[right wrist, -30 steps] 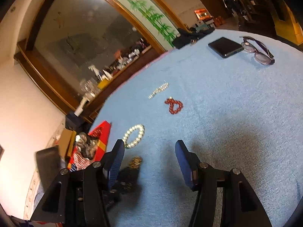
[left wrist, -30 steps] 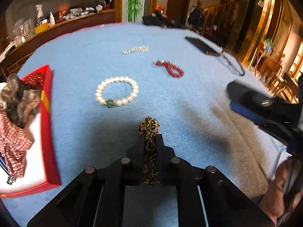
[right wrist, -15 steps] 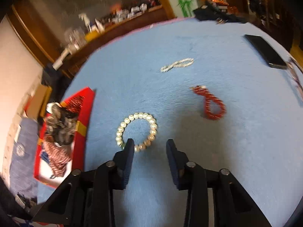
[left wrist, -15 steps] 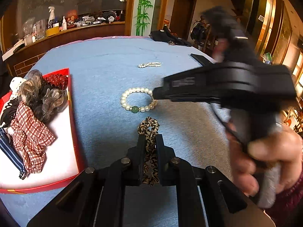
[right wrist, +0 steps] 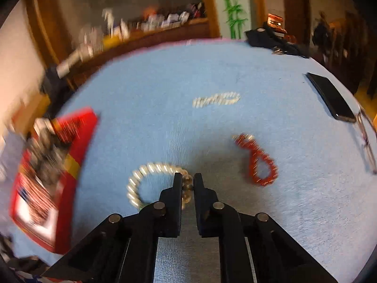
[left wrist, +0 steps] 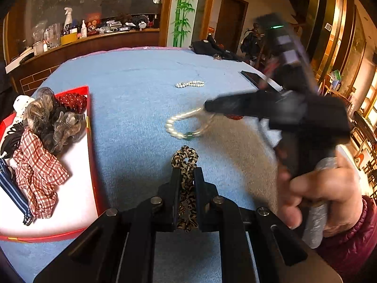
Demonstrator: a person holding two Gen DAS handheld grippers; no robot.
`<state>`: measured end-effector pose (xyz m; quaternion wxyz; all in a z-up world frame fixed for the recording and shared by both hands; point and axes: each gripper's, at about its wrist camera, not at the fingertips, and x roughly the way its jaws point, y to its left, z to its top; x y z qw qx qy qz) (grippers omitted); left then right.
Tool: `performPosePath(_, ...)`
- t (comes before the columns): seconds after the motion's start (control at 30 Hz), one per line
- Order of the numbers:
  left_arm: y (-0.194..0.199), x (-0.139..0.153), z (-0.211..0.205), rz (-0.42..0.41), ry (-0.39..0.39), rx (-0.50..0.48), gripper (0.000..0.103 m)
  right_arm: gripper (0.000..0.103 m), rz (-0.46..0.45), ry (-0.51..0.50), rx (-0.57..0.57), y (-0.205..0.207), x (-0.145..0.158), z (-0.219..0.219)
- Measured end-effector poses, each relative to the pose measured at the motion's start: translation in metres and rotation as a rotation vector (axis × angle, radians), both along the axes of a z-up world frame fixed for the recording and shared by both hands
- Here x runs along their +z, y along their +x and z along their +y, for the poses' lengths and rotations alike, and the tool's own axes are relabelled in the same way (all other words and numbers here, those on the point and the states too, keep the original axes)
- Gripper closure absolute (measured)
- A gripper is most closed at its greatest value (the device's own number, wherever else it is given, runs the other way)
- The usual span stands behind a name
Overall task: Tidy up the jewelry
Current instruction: 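Grasp the leopard-print scrunchie with the left tool while the right tool grasps the pearl bracelet, then carry the leopard scrunchie in the left tool while the right tool carries the pearl bracelet to the box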
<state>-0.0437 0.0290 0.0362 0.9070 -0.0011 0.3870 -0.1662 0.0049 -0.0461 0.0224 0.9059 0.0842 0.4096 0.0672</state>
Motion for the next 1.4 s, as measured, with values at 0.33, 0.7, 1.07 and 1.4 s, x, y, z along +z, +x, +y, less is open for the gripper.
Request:
performPosePath(0.33,-0.002,0.012,-0.009,-0.06,0.005,0.028,0.092,0.093,-0.169,0.282,0.06,-0.027,0.033,-0.027)
performPosePath(0.7,-0.001,0.021,-0.005,-0.076,0.007,0.051,0.092,0.093,-0.223,0.347,0.116,-0.045,0.046,-0.026)
performPosePath(1.07,-0.004,0.022,0.002,-0.076,0.004,0.064,0.092,0.093,-0.222,0.312,0.141,-0.047,0.044,-0.018)
performPosePath(1.4,-0.007,0.027,0.009,-0.084,-0.003,0.073,0.092,0.093,-0.223,0.295,0.15,-0.049,0.042,-0.015)
